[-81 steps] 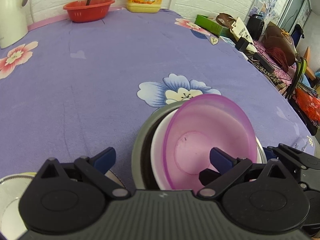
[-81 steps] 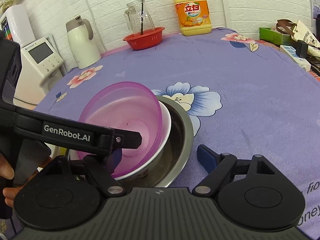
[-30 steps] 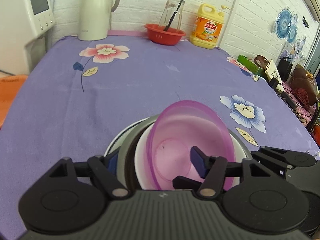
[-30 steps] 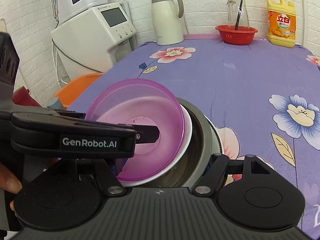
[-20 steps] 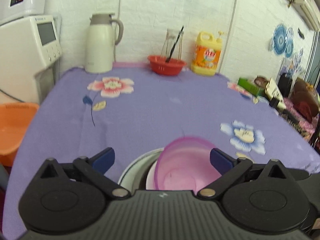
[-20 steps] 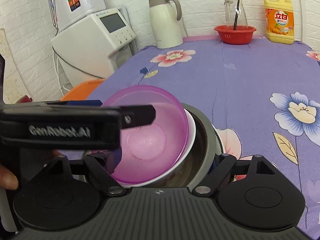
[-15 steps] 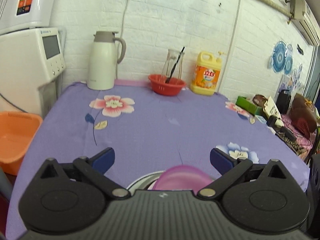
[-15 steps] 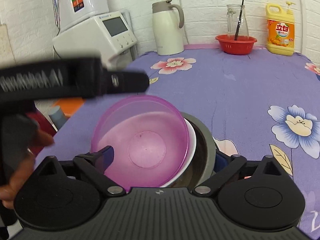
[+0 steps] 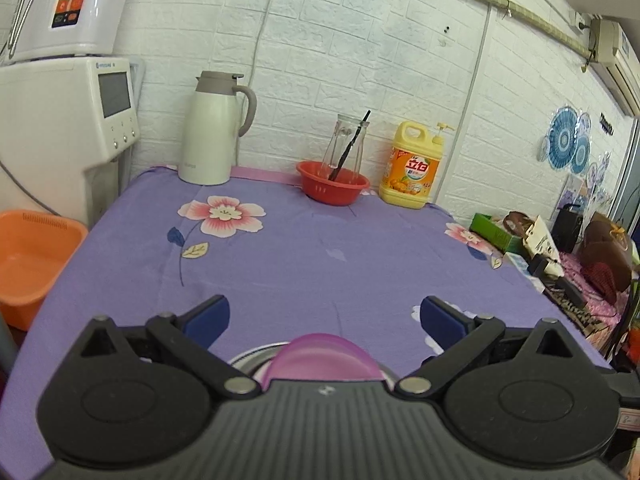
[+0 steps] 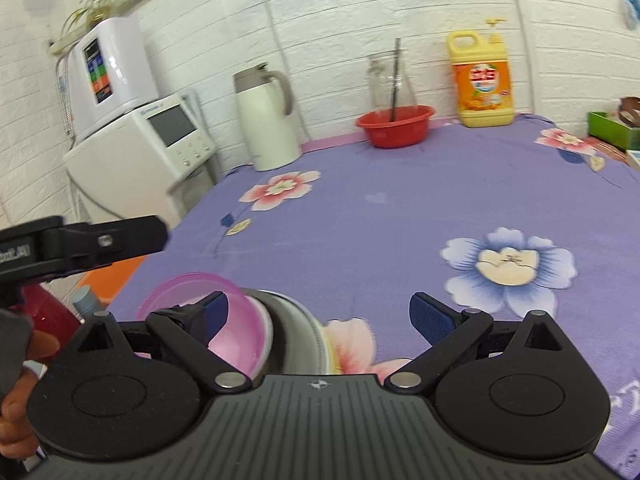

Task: Organize plates and bowls
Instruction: 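Lower the dish stack onto the tablecloth with the left tool and release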

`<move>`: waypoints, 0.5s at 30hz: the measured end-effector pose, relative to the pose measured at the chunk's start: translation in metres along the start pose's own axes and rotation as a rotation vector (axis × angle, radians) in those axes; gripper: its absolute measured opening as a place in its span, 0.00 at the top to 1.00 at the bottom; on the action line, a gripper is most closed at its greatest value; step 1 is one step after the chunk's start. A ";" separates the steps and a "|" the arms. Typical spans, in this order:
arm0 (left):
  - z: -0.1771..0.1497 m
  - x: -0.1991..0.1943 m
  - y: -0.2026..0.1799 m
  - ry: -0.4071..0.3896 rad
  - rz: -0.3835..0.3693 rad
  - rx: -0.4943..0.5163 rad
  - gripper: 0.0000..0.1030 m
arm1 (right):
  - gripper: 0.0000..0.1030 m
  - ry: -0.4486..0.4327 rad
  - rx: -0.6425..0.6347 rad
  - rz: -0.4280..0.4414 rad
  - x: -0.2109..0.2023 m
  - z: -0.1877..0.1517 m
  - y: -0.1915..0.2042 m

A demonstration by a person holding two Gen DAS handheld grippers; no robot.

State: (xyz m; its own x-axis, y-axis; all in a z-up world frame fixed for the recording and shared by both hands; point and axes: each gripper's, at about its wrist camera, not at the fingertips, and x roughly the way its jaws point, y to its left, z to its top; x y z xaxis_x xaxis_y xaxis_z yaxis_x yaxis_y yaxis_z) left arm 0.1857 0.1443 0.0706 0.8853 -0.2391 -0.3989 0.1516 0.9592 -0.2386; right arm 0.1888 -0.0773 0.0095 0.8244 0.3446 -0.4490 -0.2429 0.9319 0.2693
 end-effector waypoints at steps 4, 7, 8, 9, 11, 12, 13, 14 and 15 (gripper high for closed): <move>-0.010 -0.009 -0.017 -0.054 0.029 -0.022 0.02 | 0.00 -0.004 0.034 -0.039 -0.011 -0.005 -0.018; -0.020 -0.017 -0.035 -0.094 0.081 -0.007 0.02 | 0.00 -0.026 0.051 -0.061 -0.021 -0.013 -0.030; -0.023 -0.019 -0.041 -0.095 0.089 0.001 0.02 | 0.00 -0.033 0.059 -0.069 -0.025 -0.017 -0.034; -0.027 -0.022 -0.047 -0.093 0.095 0.011 0.02 | 0.00 -0.032 0.070 -0.077 -0.028 -0.019 -0.039; -0.032 -0.027 -0.056 -0.089 0.101 0.029 0.02 | 0.00 -0.028 0.093 -0.076 -0.035 -0.023 -0.045; -0.036 -0.031 -0.060 -0.093 0.104 0.031 0.02 | 0.00 -0.032 0.100 -0.074 -0.041 -0.025 -0.046; -0.038 -0.035 -0.063 -0.101 0.107 0.029 0.02 | 0.00 -0.042 0.099 -0.075 -0.046 -0.026 -0.047; -0.041 -0.039 -0.066 -0.105 0.106 0.023 0.02 | 0.00 -0.056 0.092 -0.078 -0.053 -0.027 -0.046; -0.043 -0.043 -0.068 -0.105 0.099 0.015 0.02 | 0.00 -0.068 0.082 -0.084 -0.059 -0.028 -0.045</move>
State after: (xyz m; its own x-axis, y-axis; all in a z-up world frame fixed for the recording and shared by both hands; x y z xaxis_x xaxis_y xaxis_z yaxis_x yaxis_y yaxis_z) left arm 0.1185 0.0834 0.0660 0.9373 -0.1271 -0.3245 0.0673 0.9796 -0.1894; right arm 0.1364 -0.1367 0.0001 0.8736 0.2548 -0.4145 -0.1313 0.9438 0.3034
